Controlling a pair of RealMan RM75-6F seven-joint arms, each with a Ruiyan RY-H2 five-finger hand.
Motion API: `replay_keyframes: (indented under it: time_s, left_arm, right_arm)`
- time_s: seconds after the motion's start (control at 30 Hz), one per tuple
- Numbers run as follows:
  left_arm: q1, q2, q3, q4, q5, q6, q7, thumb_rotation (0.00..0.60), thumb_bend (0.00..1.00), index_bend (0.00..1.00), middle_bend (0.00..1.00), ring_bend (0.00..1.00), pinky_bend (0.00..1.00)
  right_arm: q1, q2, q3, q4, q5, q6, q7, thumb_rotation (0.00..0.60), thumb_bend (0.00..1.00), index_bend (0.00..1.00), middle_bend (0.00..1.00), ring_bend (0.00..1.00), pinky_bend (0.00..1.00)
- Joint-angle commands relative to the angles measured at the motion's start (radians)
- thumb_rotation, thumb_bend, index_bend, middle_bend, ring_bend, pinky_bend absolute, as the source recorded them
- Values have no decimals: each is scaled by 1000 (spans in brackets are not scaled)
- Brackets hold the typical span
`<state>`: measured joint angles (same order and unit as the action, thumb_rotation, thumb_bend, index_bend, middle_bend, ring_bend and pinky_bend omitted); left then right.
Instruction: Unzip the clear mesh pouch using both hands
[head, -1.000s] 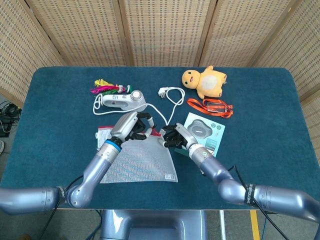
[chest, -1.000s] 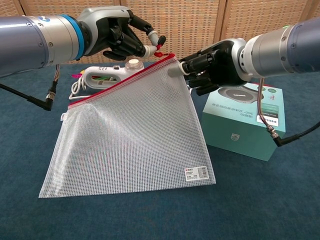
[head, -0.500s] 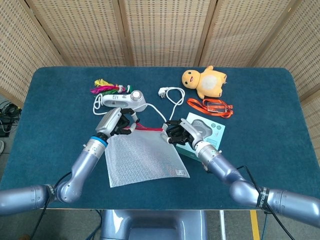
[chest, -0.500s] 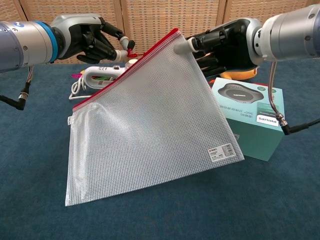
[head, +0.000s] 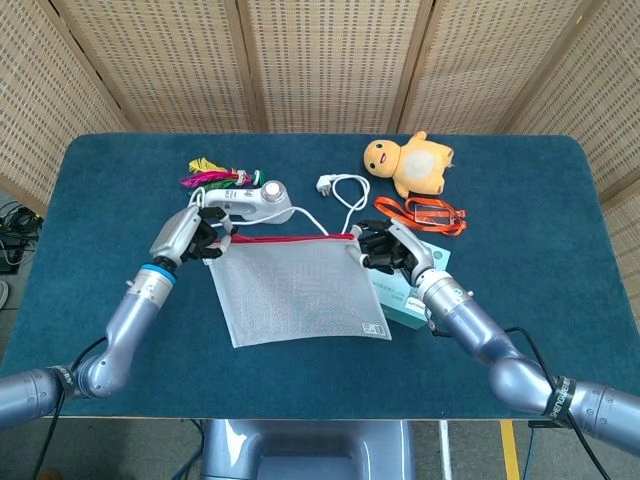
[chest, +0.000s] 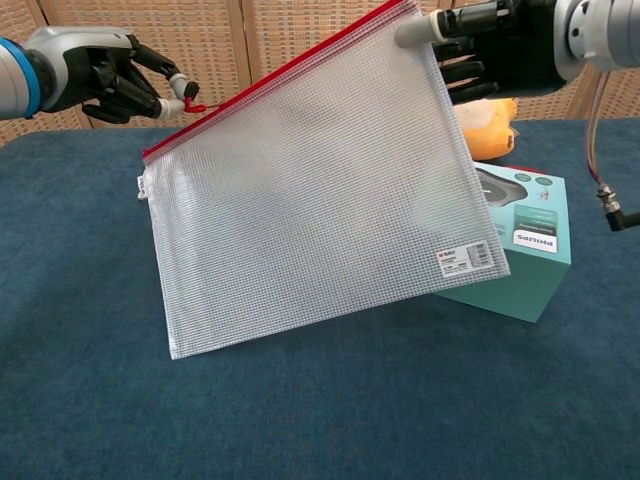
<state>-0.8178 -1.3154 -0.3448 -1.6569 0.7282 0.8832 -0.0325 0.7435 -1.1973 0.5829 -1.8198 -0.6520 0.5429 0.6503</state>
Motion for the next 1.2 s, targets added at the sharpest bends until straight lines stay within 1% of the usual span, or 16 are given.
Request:
replay_keyframes:
  time_s: [0.03,0.17,0.3,0.5,0.77,0.8,0.83,0.87,0.9,0.93,0.97,1.0,1.07,1.2]
  left_arm:
    - [16,38,10,-10,3,-15,2,600,644,945,1000,948,998]
    - [38,94,23,-28,5,-27,3,600,644,945,1000,948,998]
    - [52,146,42,-36,12,-47,13,600,644,945,1000,949,998]
    - [72,201,54,-50,10,-68,1,600,645,945,1000,948,998]
    - [88,226,53,-60,23,-78,-31,600,639,942,1000,949,998]
    - [90,228,53,-61,26,-79,-36,600,594,906,1000,949,998]
    - [91,229,52,-63,29,-79,-40,600,509,826,1000,949,997]
    - [93,230,51,-64,35,-80,-46,600,326,604,1000,949,994]
    - [95,237,52,-69,53,-96,-57,600,171,374,998,949,989]
    - [99,244,50,-68,66,-106,-71,600,38,140,992,947,982]
    - [103,246,45,-65,82,-106,-85,600,2,29,985,943,978]
    - [110,245,40,-61,103,-99,-101,600,0,17,984,942,977]
    - [122,242,34,-57,137,-78,-122,600,0,0,973,933,971]
    - [137,249,32,-60,176,-60,-140,600,0,0,963,922,958]
  right_arm:
    - [-18,19,10,-5,-6,-3,15,600,722,782,917,940,1000]
    - [-47,50,23,-14,-12,-2,39,600,722,781,917,940,1000]
    - [-72,74,24,-25,-10,-2,59,600,722,781,917,940,1000]
    - [-96,92,22,-34,-18,8,72,600,723,781,917,940,1000]
    - [-105,101,7,-49,-20,18,70,600,717,775,917,940,1000]
    - [-103,103,4,-51,-21,15,68,600,673,729,916,940,1000]
    - [-101,104,3,-52,-23,12,66,600,597,648,914,940,1000]
    - [-98,107,0,-53,-28,7,59,600,421,457,908,939,1000]
    - [-88,116,-18,-52,-47,-4,27,600,221,240,898,938,1000]
    - [-83,119,-29,-50,-52,4,7,600,113,122,891,936,1000]
    - [-79,118,-40,-48,-56,23,-14,600,24,26,884,934,1000]
    - [-75,113,-54,-48,-60,55,-41,600,0,2,880,934,1000]
    - [-71,106,-71,-53,-55,96,-71,600,0,0,880,934,1000]
    - [-69,114,-82,-64,-44,121,-93,600,0,0,880,934,1000]
